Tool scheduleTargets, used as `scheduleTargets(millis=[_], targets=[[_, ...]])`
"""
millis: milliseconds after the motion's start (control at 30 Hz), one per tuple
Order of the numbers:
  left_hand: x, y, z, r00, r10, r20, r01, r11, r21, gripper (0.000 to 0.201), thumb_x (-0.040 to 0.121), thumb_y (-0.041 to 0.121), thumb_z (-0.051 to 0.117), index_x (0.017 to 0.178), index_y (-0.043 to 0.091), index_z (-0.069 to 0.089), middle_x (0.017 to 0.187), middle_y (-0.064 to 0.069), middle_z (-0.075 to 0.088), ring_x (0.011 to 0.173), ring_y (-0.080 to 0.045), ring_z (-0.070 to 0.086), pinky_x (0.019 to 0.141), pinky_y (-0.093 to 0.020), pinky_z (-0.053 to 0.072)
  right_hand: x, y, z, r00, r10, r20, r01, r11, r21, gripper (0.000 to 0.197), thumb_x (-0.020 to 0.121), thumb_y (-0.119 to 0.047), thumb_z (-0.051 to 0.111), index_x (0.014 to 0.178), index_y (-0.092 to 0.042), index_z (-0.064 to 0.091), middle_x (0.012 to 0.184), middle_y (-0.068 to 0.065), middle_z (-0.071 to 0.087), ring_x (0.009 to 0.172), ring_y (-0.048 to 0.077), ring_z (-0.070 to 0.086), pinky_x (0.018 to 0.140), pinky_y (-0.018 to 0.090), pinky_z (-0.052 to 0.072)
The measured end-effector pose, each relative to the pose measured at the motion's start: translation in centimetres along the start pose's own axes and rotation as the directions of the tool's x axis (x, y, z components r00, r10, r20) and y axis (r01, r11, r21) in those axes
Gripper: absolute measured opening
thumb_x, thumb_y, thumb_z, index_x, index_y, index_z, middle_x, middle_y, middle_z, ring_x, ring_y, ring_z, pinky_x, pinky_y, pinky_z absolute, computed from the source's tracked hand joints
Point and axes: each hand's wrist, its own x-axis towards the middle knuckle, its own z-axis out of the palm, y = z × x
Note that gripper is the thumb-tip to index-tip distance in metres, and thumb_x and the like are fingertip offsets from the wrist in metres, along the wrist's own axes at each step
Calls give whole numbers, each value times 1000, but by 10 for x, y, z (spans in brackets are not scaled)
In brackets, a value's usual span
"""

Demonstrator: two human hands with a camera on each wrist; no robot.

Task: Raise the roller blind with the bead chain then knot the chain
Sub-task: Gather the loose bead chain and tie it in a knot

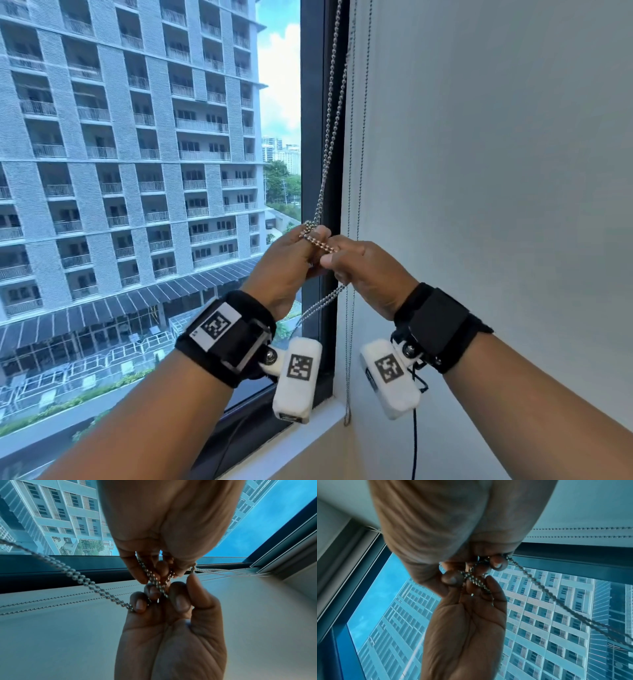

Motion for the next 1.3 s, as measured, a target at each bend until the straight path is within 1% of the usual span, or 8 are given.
scheduleTargets(millis=[67, 200, 333, 433, 600, 800, 1033, 1300], targets=[[-2, 5, -8, 999, -28, 33, 29, 999, -35, 24, 100, 20, 52, 88, 9, 69, 97, -12, 69, 86, -18, 65, 87, -36, 54, 2, 1, 0, 995, 31, -98, -21, 994, 104, 15, 82, -14, 57, 83, -16, 73, 58, -9, 46, 59, 9, 43, 58, 23, 33], [1, 17, -31, 994, -113, -6, 105, 937, -332, 40, 95, 17, 49, 56, 18, 48, 67, -4, 61, 79, -23, 70, 95, -44, 55, 1, 4, -8, 978, 105, -181, -56, 966, 253, 22, 76, -13, 57, 91, 3, 62, 60, 2, 45, 59, 16, 48, 53, 28, 37], [3, 21, -45, 991, -132, 14, 122, 870, -477, 33, 97, 24, 55, 67, 19, 42, 54, 6, 28, 40, -8, 31, 44, -22, 46, 0, 17, -13, 981, 139, -138, -97, 956, 278, 25, 79, -11, 57, 60, -12, 41, 74, 13, 62, 61, 21, 52, 54, 30, 47], [0, 22, -50, 994, -100, 49, 110, 941, -319, 29, 99, 31, 56, 74, 17, 49, 56, 8, 24, 38, -5, 20, 30, -17, 19, 1, 23, -15, 978, 168, -122, -121, 938, 324, 29, 78, -12, 59, 55, -15, 42, 77, 15, 59, 61, 21, 55, 56, 32, 52], [-6, 24, -64, 996, -85, 22, 81, 989, 126, 28, 99, 35, 56, 83, 12, 60, 57, 6, 25, 42, -8, 16, 36, -16, 14, -2, 30, -17, 970, 195, -144, -128, 916, 379, 35, 84, -18, 65, 54, -16, 48, 71, 6, 59, 67, 21, 58, 69, 36, 54], [-12, 13, -68, 979, -172, 112, 116, 913, 391, 38, 99, 48, 52, 78, 16, 57, 56, 6, 34, 46, -11, 20, 44, -21, 16, 2, 28, -18, 948, 226, -222, -116, 901, 418, 46, 84, -39, 71, 53, -16, 45, 87, 11, 58, 76, 14, 62, 81, 36, 48], [-25, -34, -61, 915, -370, 161, 166, 708, 686, 39, 100, 48, 47, 74, 20, 54, 56, 8, 41, 43, -9, 30, 44, -21, 26, 4, 27, -14, 948, 197, -249, -49, 865, 499, 5, 86, -6, 66, 82, -3, 64, 82, 13, 65, 79, 25, 63, 80, 42, 58], [-26, -76, -47, 929, -351, 117, 176, 698, 695, 40, 103, 42, 45, 75, 14, 53, 62, -2, 47, 44, -14, 44, 46, -26, 41, -3, 35, -1, 960, 187, -207, -54, 853, 519, 16, 92, -2, 59, 85, -11, 47, 79, 14, 65, 60, 27, 64, 74, 48, 59]])
